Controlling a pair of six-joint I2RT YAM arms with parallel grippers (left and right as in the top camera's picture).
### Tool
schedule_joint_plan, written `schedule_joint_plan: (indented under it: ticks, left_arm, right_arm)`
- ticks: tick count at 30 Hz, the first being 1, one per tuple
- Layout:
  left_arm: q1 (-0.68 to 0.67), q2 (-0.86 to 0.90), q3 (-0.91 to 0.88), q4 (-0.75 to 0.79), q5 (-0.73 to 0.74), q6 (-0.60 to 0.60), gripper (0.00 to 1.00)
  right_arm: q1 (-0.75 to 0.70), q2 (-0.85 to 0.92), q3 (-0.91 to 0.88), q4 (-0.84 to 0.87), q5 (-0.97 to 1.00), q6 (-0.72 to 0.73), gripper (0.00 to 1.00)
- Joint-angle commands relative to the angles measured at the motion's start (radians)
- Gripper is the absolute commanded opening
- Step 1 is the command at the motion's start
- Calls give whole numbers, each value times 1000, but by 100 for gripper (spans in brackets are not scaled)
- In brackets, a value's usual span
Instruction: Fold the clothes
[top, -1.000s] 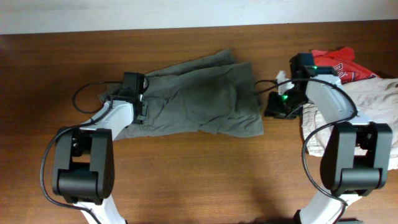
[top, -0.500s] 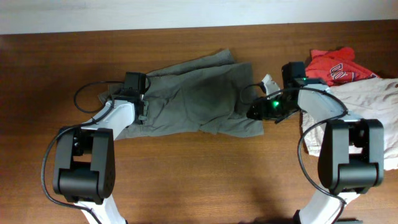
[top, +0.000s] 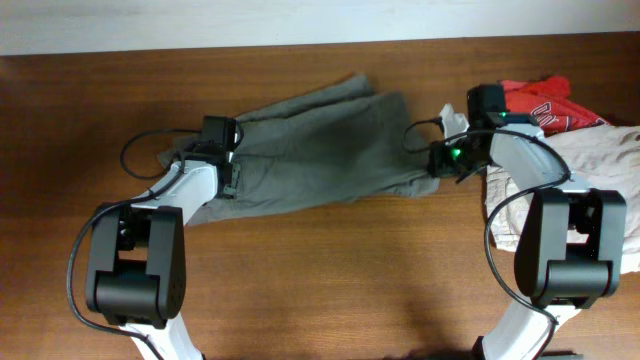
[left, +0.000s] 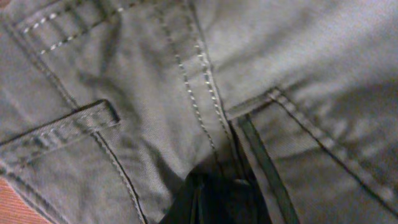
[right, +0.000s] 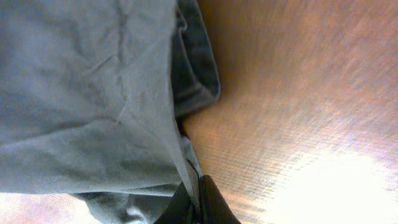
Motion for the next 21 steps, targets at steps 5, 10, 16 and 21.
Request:
schedule_joint_plan:
  ticks: [5,10,16,21]
  left_arm:
    - [0,31,0,2,-18,54,2]
    - [0,8,35,-9,-13,53,29]
    - [-1,-69,74,-31,111,39,50]
    - [-1,-82,74,-34,245,39,47]
  right_arm:
    - [-11,-4,32,-37,72,-84,50]
    - [-11,-45,78,-129,51,-65,76]
    - [5,-108,238,-174,-79,20,75]
    - [74,-77,261,-15,-127,108,42]
